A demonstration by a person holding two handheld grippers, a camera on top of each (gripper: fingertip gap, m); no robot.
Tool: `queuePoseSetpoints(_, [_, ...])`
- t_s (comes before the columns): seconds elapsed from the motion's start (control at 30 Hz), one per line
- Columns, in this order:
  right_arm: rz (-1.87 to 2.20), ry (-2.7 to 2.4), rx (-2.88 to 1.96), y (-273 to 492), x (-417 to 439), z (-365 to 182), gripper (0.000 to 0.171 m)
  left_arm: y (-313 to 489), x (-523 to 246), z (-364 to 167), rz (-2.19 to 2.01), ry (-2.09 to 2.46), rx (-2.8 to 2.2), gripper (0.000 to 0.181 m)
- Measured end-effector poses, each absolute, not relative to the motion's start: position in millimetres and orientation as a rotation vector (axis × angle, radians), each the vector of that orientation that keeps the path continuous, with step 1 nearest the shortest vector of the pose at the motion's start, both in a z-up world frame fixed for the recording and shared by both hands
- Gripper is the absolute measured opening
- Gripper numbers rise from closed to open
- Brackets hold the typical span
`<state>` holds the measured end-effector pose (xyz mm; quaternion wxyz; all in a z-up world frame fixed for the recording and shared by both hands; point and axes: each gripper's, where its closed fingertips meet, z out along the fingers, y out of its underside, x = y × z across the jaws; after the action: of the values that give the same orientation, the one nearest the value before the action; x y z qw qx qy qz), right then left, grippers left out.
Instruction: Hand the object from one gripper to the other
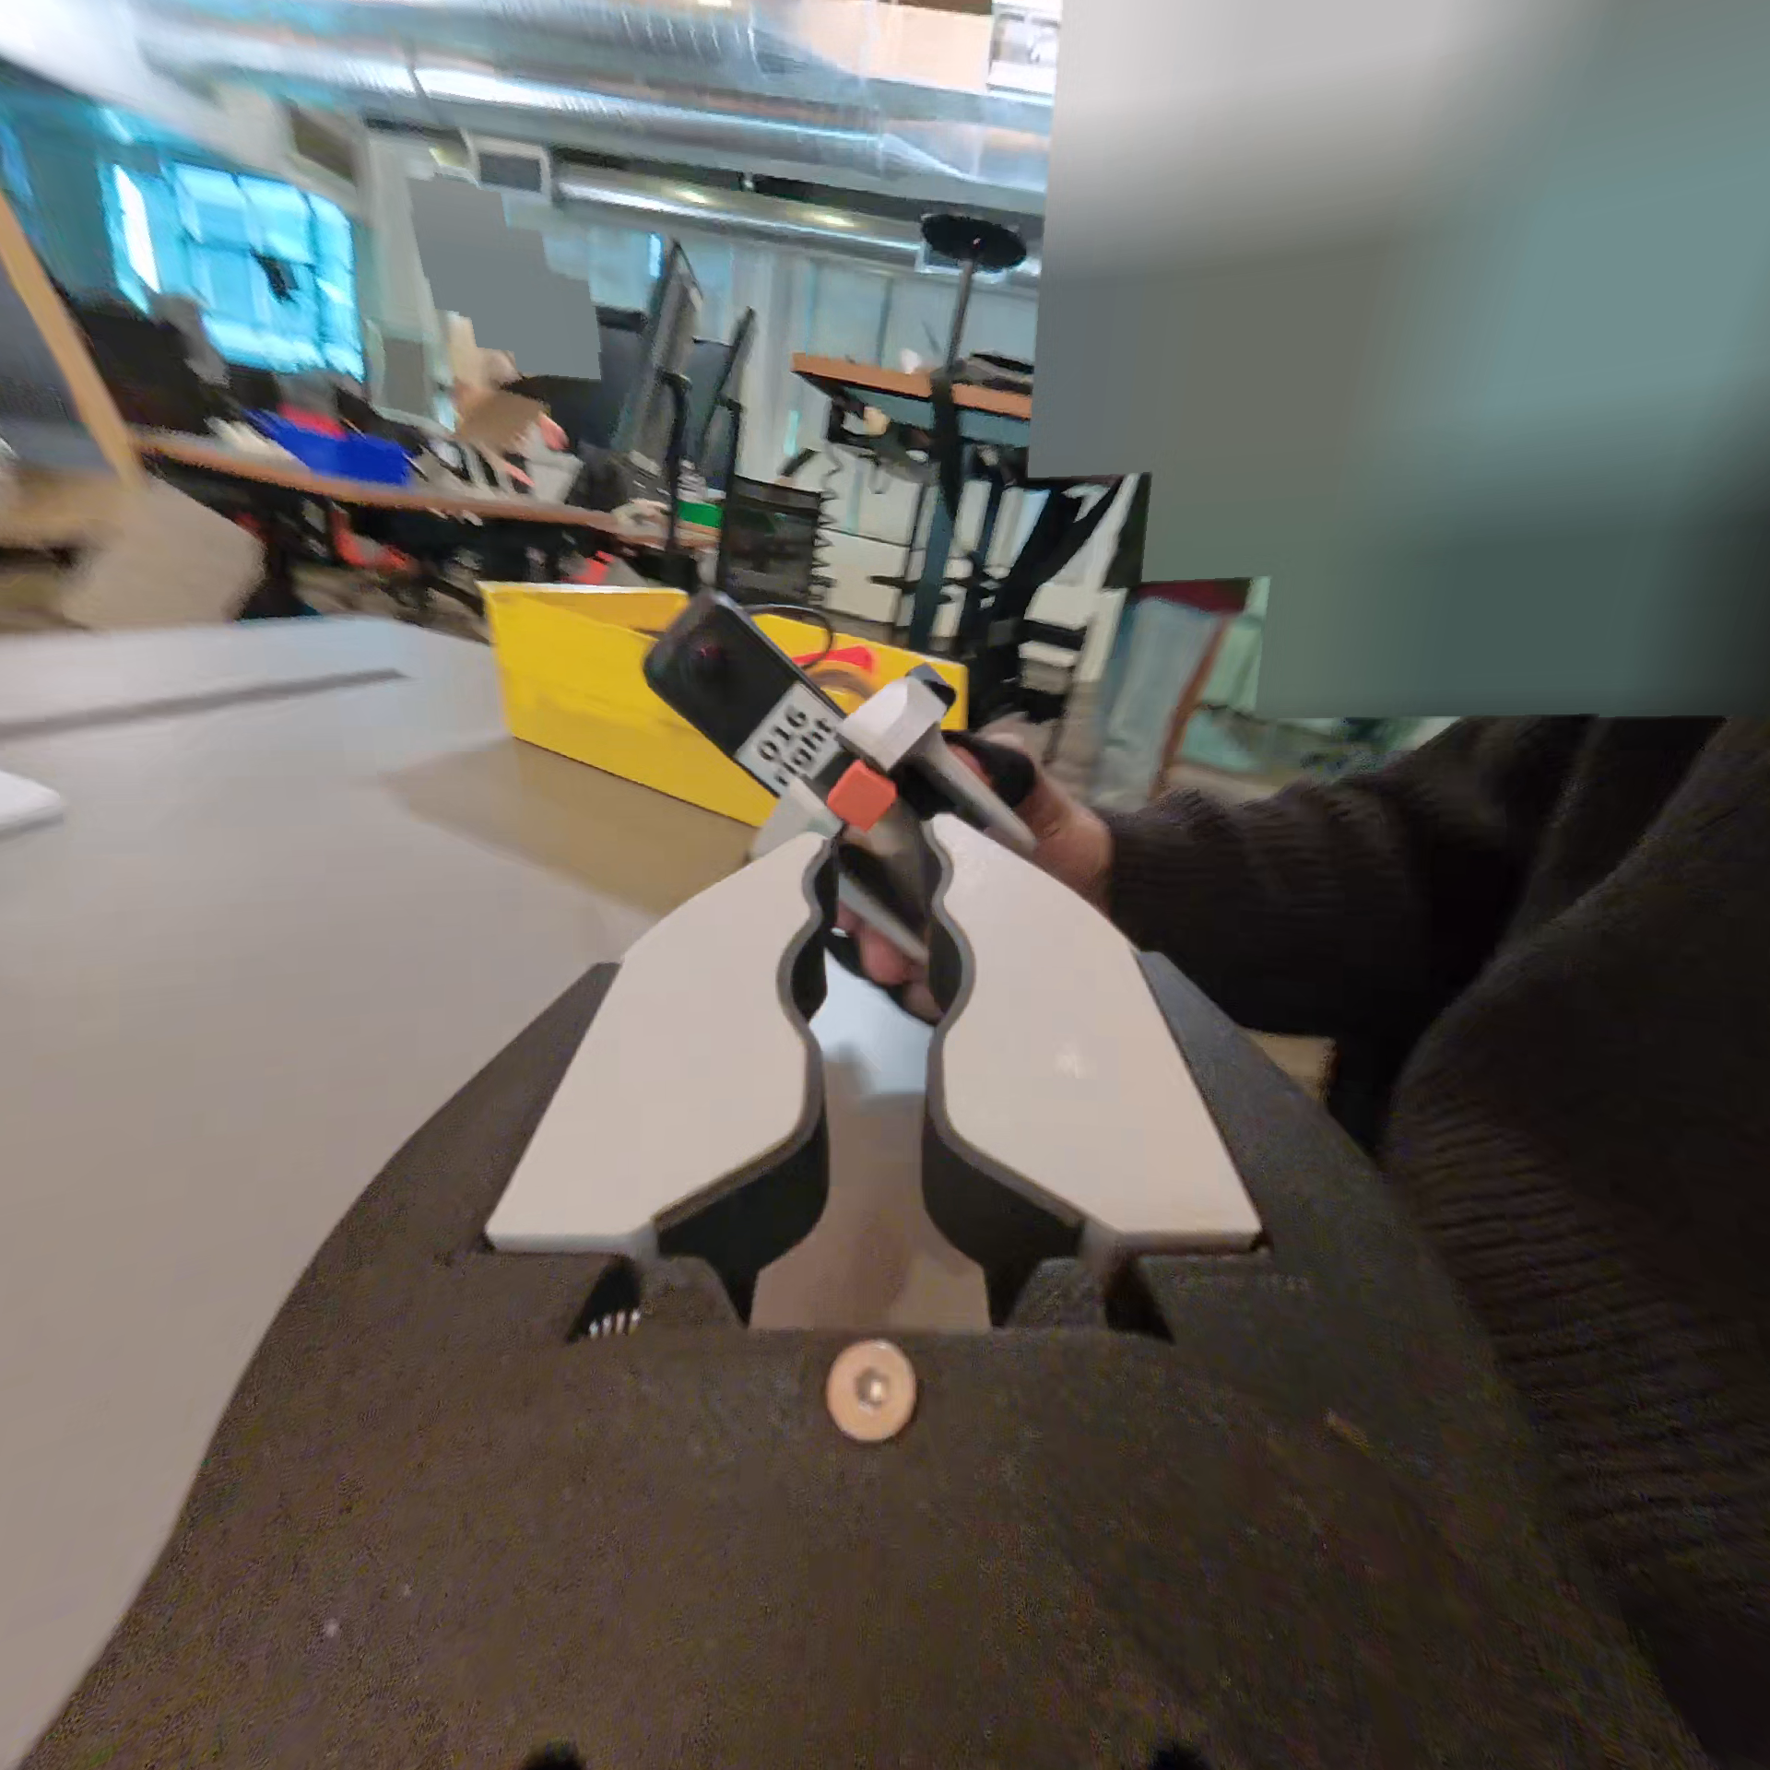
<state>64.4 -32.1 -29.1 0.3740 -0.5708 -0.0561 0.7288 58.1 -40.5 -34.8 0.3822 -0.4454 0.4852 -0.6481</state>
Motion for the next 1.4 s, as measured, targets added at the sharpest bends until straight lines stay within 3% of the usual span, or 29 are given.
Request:
queuePoseSetpoints(0.03, [1.813,-0.179,-1.472,-32.3,63.4,-29.5,0.011,-41.6,58.5,-34.2,-1.764,1.211,-1.192,0.017])
queuePoseSetpoints(0.2, [1.656,-0.281,-1.502,-33.5,58.8,-29.6,0.011,-30.3,58.1,-31.1,-2.175,0.987,-1.386,0.021])
queuePoseSetpoints(0.83, [1.443,-0.384,-1.529,-30.7,54.3,-36.2,0.011,-37.7,60.0,-40.3,-2.063,1.135,-1.39,0.011])
queuePoseSetpoints(1.0, [1.216,-0.404,-1.461,-20.3,64.7,-32.6,0.042,-30.5,59.9,-41.3,-2.135,1.062,-1.448,0.011])
queuePoseSetpoints(1.07, [1.1,-0.442,-1.414,-18.4,69.3,-29.5,0.046,-25.2,60.8,-45.6,-2.161,1.023,-1.502,0.011])
queuePoseSetpoints(1.4, [0.701,-0.797,-1.417,-23.3,52.8,-53.0,0.027,-23.6,63.4,-62.2,-2.35,0.926,-1.705,0.012])
